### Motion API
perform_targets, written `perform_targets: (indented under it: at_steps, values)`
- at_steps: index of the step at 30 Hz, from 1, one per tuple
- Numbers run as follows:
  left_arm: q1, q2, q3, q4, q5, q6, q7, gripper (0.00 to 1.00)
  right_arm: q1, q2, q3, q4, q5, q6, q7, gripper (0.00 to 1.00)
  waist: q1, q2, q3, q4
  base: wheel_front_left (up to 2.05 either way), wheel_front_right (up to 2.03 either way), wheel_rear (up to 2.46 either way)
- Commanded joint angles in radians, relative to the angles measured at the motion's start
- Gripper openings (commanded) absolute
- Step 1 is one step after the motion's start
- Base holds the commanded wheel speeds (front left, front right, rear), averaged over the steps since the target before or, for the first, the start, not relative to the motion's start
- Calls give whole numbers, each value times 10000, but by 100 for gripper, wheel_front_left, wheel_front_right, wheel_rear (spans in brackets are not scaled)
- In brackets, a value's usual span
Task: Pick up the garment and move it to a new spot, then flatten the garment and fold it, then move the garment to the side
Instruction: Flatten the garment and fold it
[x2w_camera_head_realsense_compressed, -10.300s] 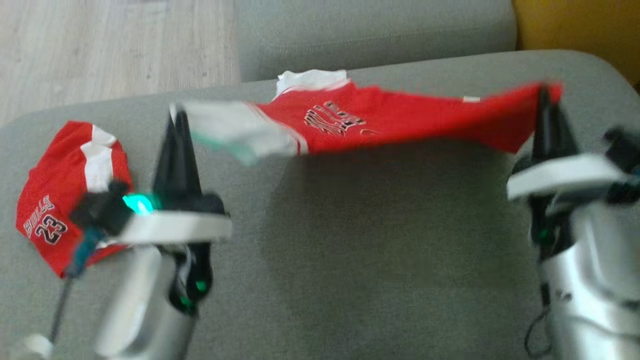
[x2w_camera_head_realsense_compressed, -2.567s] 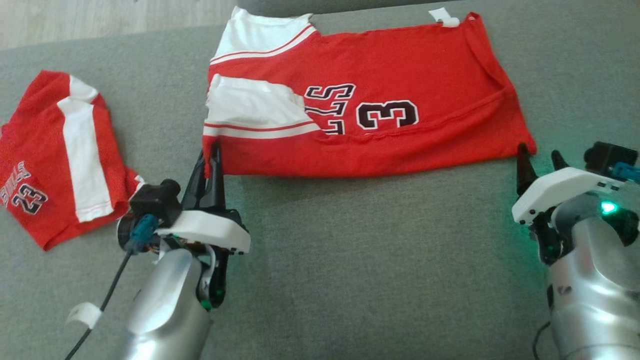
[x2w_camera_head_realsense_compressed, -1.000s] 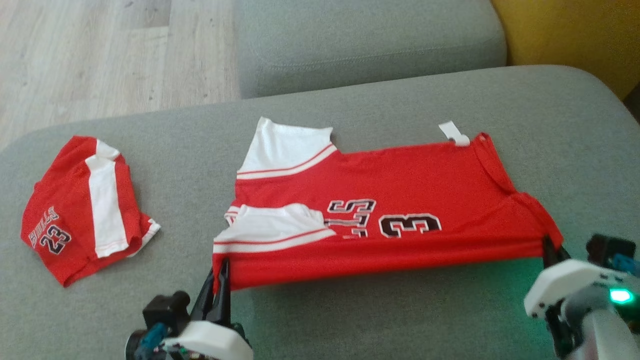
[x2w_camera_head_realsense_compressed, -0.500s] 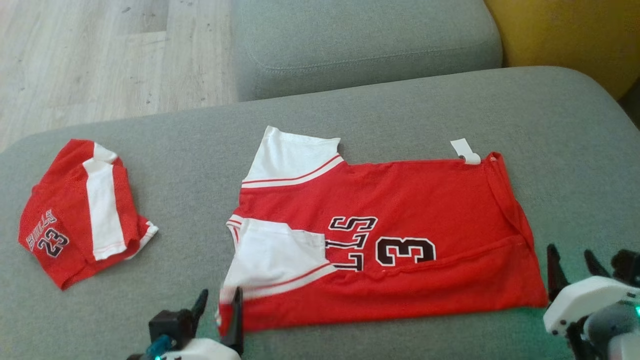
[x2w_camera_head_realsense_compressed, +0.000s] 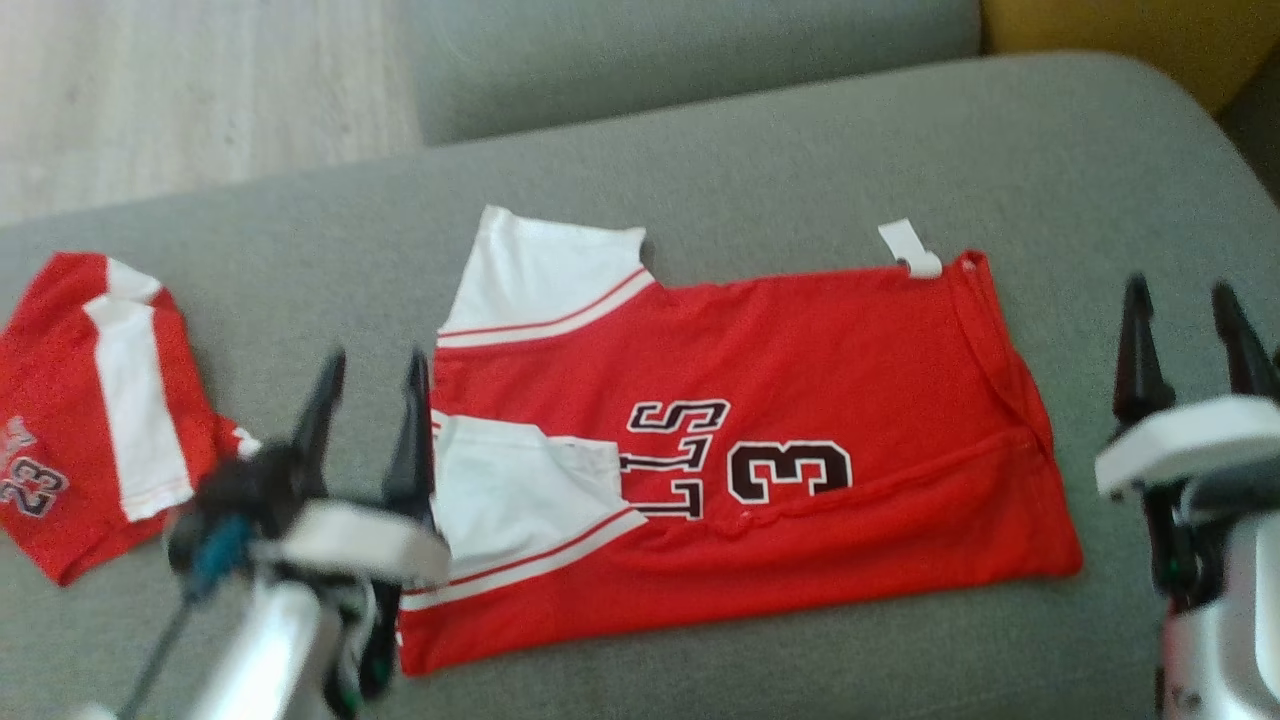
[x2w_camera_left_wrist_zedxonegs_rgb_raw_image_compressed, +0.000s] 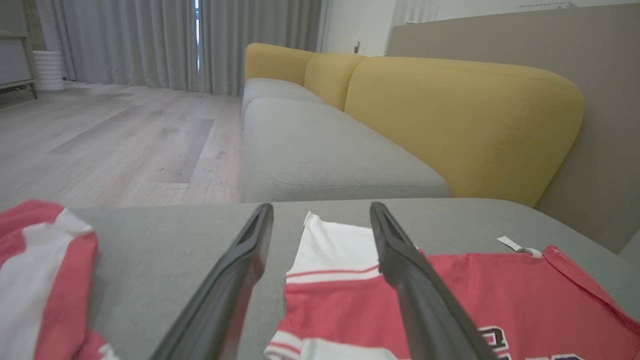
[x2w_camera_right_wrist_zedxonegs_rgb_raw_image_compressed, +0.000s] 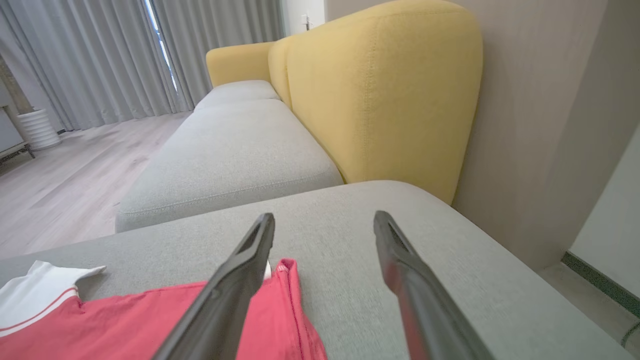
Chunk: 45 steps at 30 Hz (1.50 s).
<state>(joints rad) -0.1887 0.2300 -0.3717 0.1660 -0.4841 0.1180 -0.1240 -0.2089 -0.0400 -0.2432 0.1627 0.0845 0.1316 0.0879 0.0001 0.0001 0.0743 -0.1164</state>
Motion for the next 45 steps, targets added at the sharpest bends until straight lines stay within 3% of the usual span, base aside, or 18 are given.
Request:
perform_targets:
  at_steps: [1, 5, 10, 14, 22, 38, 45]
  values:
    - [-979, 337, 457, -320, 80, -120, 103, 100, -668, -103, 324, -405, -91, -9, -92, 100, -1, -1, 553, -267, 0, 0, 0]
    - [-2898, 903, 247, 65, 287, -802, 1088, 100, -1528, -103, 523, -390, -227, -9, -74, 100, -1, -1, 1454, -500, 0, 0, 0]
    - [-5419, 1586, 76, 1334, 168, -1979, 2185, 100, -2522, -103, 723, -189, -107, -9, -112, 100, -1, -1, 2383, -821, 0, 0, 0]
    - [-6889, 1939, -268, 2819, -286, -2378, 3330, 100, -3061, -103, 985, 85, -42, -9, -285, 100, -1, -1, 2903, -1089, 0, 0, 0]
    - [-8361, 2645, -1529, 4564, -1225, -2482, 5140, 100, -3710, -102, 1413, 771, 375, -9, -760, 100, -1, -1, 3635, -1561, 0, 0, 0]
    - [-9331, 3174, -3331, 5444, -2843, -2486, 5505, 100, -4123, -102, 1437, 1607, 565, -9, -1323, 100, -1, -1, 4185, -1866, 0, 0, 0]
    - [-9495, 3049, -4049, 5682, -3441, -2486, 5711, 100, -4252, -102, 1369, 1637, 455, -9, -1357, 100, -1, -1, 4324, -1912, 0, 0, 0]
